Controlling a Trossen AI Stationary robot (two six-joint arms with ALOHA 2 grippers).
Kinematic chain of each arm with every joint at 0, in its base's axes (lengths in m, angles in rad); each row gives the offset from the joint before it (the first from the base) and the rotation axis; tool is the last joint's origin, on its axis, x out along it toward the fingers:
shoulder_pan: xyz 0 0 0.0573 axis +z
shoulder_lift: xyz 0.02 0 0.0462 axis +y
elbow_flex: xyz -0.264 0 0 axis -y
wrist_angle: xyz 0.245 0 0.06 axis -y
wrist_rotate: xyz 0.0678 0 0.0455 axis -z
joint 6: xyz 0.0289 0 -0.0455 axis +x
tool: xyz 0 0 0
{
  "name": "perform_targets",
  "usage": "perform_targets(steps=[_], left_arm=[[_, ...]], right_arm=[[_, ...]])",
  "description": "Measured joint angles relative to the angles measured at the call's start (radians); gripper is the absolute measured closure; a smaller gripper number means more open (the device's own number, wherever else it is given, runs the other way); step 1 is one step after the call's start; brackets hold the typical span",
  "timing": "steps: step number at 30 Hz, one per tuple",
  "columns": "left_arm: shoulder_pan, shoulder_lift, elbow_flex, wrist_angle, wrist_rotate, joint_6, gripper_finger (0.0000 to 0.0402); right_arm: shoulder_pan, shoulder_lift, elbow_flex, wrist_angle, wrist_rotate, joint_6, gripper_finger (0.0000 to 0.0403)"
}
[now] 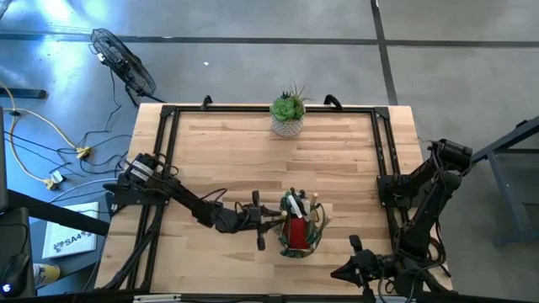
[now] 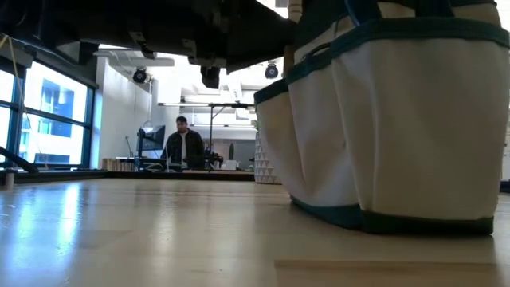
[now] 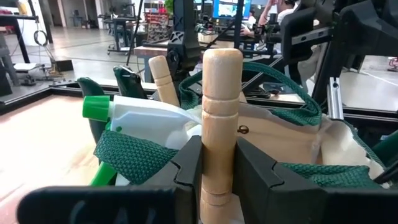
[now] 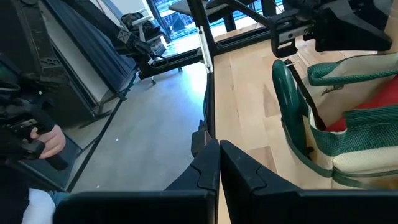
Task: Pick & Place Garden tools in Gardening bag
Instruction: Put the brown hand rake into the green gardening bag
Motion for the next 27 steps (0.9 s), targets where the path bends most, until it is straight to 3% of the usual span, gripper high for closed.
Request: perform_targets(steps=[15,27], left_arm=[[0.011,0.0,0.0,-0.043,0.015,-0.042,0.0343],[0.012,0.1,0.003,0.108,0.031,-0.049,0.0343]], right_arm=[[0.0,0.0,0.0,-0.001,0.0,0.002,0.04],[0.0,0.0,0.0,0.002,0.0,0.009,0.04]])
